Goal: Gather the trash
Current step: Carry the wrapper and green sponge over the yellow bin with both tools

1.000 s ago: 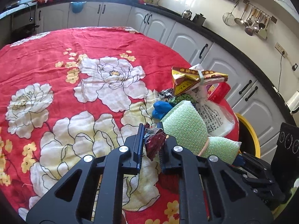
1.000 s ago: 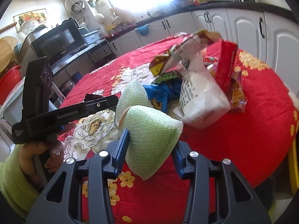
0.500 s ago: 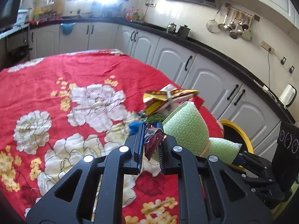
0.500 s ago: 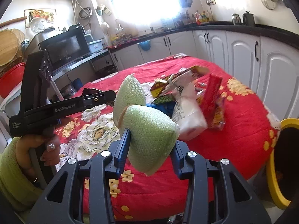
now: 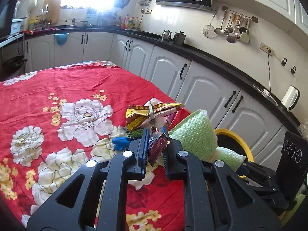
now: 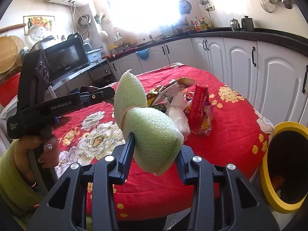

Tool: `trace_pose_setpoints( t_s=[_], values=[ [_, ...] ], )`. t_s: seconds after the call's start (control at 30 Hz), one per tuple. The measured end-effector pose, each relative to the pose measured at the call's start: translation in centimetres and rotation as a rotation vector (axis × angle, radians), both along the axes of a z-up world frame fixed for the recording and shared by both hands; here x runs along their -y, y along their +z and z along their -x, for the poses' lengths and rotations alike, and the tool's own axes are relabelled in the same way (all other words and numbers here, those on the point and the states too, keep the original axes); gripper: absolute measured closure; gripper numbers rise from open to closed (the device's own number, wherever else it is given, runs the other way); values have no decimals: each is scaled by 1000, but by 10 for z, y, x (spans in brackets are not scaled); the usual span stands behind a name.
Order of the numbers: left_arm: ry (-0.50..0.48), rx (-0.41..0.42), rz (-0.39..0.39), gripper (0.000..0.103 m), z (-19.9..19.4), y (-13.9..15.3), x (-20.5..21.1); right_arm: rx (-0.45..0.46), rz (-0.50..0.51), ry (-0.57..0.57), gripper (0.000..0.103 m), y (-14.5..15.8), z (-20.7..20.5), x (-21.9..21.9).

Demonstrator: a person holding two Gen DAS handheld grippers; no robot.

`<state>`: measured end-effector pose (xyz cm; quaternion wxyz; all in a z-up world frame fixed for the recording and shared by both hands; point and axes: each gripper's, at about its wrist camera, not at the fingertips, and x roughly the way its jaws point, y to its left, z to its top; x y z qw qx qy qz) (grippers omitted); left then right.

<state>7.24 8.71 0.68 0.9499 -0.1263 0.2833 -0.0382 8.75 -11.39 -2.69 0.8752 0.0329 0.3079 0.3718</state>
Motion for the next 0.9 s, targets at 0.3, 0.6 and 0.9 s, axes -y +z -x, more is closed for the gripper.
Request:
trace_pose_setpoints(
  t_s=[0.3, 0.6, 0.9],
  values=[
    [-38, 23, -8, 95, -11, 10, 21, -20, -19, -94, 69, 1, -8, 32],
    [-114, 41, -7, 95, -28, 14, 60, -7, -39, -209, 69, 6, -15, 85],
    [-199, 42, -16, 95, -44, 11, 105, -6, -45, -321, 69, 3, -20, 132]
  ],
)
